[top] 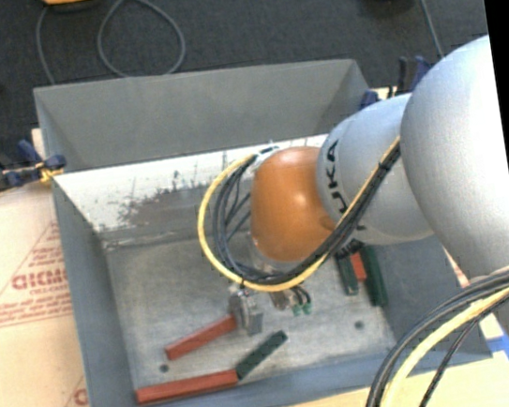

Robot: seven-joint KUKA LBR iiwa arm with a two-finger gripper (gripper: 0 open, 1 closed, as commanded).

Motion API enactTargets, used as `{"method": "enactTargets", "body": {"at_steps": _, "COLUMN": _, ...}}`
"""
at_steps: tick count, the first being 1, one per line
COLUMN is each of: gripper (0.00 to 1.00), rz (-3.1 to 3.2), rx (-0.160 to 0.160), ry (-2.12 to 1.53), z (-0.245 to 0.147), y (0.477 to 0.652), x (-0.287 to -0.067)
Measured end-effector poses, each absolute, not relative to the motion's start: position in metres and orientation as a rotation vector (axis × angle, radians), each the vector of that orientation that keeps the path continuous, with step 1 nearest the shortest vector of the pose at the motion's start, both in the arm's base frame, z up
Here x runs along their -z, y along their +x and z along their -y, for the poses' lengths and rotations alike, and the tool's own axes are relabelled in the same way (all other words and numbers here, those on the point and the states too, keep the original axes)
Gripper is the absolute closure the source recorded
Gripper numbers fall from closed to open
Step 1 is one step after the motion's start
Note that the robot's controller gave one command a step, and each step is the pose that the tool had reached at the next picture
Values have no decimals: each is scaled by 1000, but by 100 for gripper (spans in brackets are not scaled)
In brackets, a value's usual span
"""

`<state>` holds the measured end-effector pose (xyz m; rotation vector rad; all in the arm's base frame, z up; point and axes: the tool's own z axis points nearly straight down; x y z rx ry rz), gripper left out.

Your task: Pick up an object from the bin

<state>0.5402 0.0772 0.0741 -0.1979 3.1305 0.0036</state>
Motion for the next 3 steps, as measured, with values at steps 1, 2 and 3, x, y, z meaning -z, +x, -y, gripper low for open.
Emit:
{"method": "enactTargets", "body": {"at_steps": 1, "gripper": 100, "rz": -3131, "rx": -4, "ry": -197, "z": -77, "y": 540, "x": -74}}
{"method": "enactTargets", "body": {"at_steps": 2, "gripper": 100, "rz": -3131, "rx": -4, "ry": -196, "z": -77, "y": 540, "x": -74}}
{"method": "enactTargets", "body": {"at_steps": 3, "gripper": 100, "rz": -3131, "rx": -4, "ry": -196, "z": -77, "y": 540, "x": -74}}
